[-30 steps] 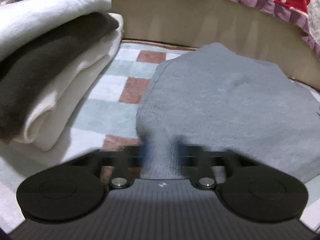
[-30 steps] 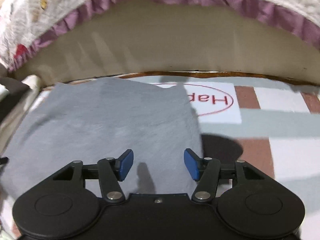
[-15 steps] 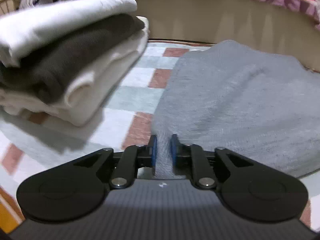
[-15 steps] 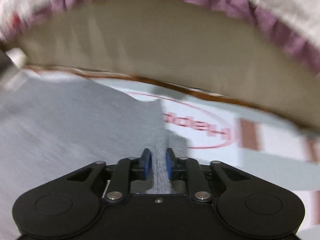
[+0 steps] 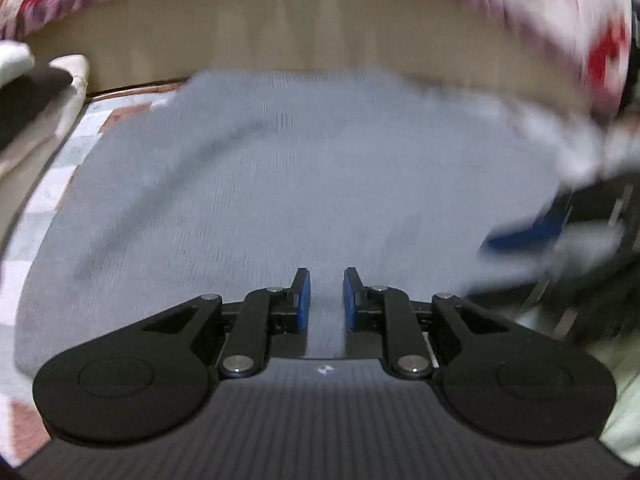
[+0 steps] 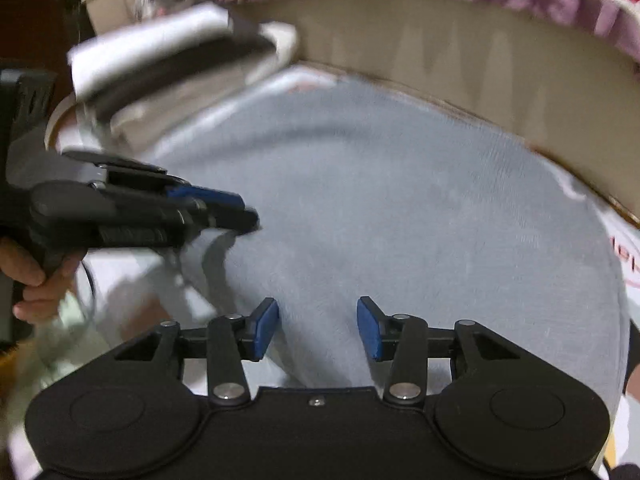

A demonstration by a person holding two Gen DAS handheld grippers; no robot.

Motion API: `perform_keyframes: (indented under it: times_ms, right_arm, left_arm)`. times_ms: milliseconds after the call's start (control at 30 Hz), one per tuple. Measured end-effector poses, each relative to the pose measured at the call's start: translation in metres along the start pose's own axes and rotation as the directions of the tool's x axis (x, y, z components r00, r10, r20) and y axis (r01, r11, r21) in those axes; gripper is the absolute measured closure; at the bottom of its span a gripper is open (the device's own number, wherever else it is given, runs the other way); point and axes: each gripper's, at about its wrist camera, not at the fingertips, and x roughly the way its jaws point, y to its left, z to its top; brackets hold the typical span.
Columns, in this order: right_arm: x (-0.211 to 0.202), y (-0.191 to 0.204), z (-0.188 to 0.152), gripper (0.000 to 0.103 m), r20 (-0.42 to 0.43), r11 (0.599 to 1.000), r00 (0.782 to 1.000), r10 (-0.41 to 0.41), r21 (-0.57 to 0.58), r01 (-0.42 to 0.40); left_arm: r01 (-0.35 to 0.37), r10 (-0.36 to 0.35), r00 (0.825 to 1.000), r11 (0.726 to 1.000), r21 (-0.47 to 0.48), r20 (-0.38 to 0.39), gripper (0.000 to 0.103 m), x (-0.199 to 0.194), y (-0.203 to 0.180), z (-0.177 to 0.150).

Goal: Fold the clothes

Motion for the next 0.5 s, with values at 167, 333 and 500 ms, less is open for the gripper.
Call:
perform_keyframes:
  times_ms: [167, 333, 500]
  right_arm:
    - [0.006, -0.001, -0.029, 0.054, -0.042, 0.999, 0.999, -0.031, -0.029, 0.030]
    - [-0.015, -0.028, -0.068, 0.055, -0.085, 0.996, 0.996, -0.033, 0.081, 0.040]
    - [-0.051, -0.048, -0.092, 0.050, 0.002, 0.948, 1.000, 0.027, 0.316, -0.026]
  left_arm:
    - [-0.033, 0.033, 0.999, 0.999, 0.008, 0.000, 0.086, -0.014, 0.017, -0.025]
    - [0.013, -0.011, 0.998, 0.999, -0.031, 0.058, 0.085, -0.023, 0.017, -0.021]
    - [0.108, -0.096, 0.978, 0.993, -0.057, 0.183, 0.072, -0.034, -0.009, -0.007]
